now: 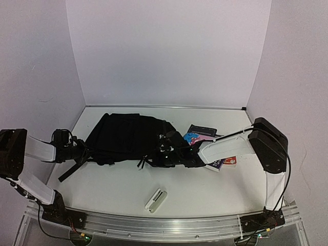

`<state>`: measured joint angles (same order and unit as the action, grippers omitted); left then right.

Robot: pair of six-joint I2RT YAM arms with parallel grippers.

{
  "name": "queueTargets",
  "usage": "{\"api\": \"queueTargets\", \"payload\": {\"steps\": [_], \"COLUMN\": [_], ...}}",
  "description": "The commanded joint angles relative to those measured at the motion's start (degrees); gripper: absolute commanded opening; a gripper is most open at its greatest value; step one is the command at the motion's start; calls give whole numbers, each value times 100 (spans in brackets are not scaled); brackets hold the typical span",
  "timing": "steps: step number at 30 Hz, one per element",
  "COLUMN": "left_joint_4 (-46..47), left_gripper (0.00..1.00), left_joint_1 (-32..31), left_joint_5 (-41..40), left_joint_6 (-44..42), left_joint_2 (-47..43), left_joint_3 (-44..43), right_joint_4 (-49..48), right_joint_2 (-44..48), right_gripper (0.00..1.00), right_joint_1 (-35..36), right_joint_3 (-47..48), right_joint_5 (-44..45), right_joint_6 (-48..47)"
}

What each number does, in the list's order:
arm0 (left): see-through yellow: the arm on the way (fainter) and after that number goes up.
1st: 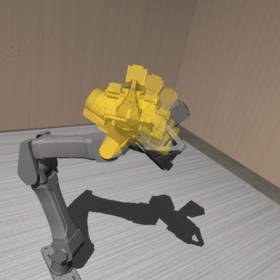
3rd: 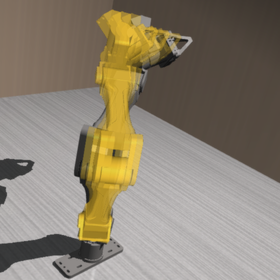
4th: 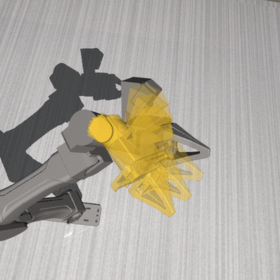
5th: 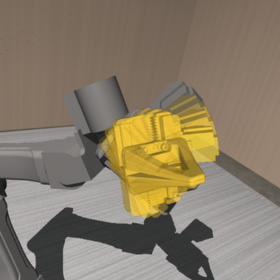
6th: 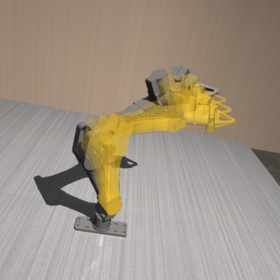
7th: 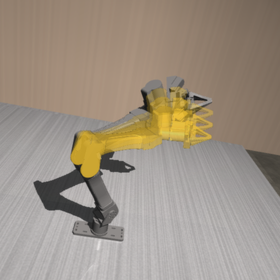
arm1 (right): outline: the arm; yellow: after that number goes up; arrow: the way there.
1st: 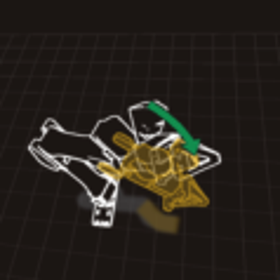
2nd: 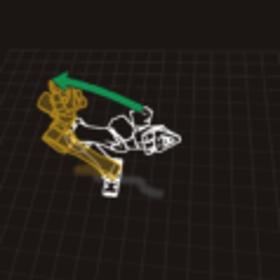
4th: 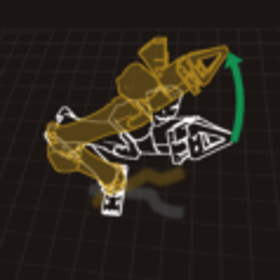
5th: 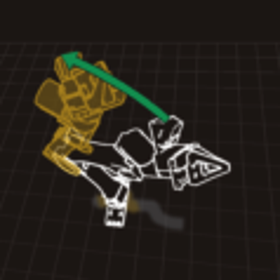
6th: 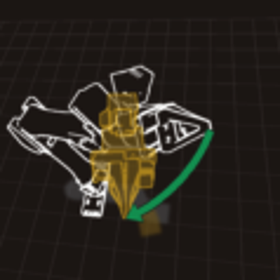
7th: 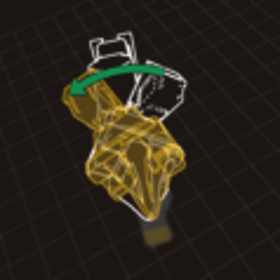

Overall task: Pack the student bag
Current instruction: Adjust the student bag at the center of the board, then unzip the student bag.

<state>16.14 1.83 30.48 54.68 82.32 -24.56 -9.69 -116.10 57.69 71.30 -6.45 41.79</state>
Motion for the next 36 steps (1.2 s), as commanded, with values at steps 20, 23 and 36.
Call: {"api": "queueTargets", "payload": {"steps": [20,23,36], "left_joint_4": [-136,-153,-198], "left_gripper": [0,0,0], "left_joint_1": [5,2,3], "left_joint_5": [90,101,104], "left_joint_6": [-53,-56,-89], "left_joint_2": [-150,-138,-94], "left_joint_3": [-23,-33,-85], "right_joint_4": [-605,-605,-605], "right_joint_2": [-773,-851,-1135], "right_gripper": [33,32,25], "right_joint_1": [-5,-5,-8], "right_joint_3": [457,526,716], "right_joint_5": [-401,-385,-362], "right_joint_6": [-25,-12,43]}}
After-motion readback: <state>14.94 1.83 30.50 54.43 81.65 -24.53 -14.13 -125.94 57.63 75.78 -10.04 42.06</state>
